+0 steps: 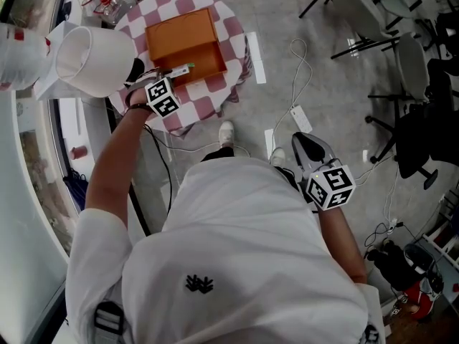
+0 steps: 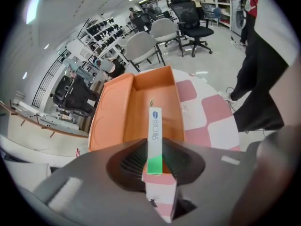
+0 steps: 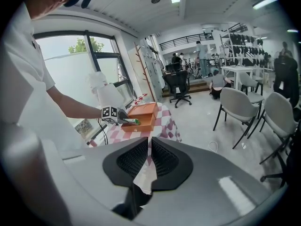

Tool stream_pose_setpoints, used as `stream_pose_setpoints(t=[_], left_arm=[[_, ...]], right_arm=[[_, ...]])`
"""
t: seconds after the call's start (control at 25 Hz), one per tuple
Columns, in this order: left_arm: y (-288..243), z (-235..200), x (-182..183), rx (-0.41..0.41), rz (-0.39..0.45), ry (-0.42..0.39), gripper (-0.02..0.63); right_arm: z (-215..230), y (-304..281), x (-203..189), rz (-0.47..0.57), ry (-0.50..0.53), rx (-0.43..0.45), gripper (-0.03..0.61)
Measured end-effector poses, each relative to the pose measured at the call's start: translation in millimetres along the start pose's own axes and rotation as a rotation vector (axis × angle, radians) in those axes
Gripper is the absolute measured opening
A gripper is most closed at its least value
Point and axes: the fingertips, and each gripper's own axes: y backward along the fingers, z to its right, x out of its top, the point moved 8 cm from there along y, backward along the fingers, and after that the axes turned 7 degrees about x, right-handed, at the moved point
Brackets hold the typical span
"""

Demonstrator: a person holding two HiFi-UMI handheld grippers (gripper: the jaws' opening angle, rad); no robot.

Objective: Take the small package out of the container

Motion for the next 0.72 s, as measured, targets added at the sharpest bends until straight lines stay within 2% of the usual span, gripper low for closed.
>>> stream_pose_setpoints(t=[0.4,0.72], left_arm=[[43.9,-6.0,24.1,0.023,0.028,0.325,0.149],[97.1,4.2,64.8,0.041,0.128,0.606,0.149]], right_arm=[[26.2,33.2,-3.6,0.005,0.035,0.039,0.02],[54.5,64.9,-4.4,0.018,0.074,0.082,0.02]])
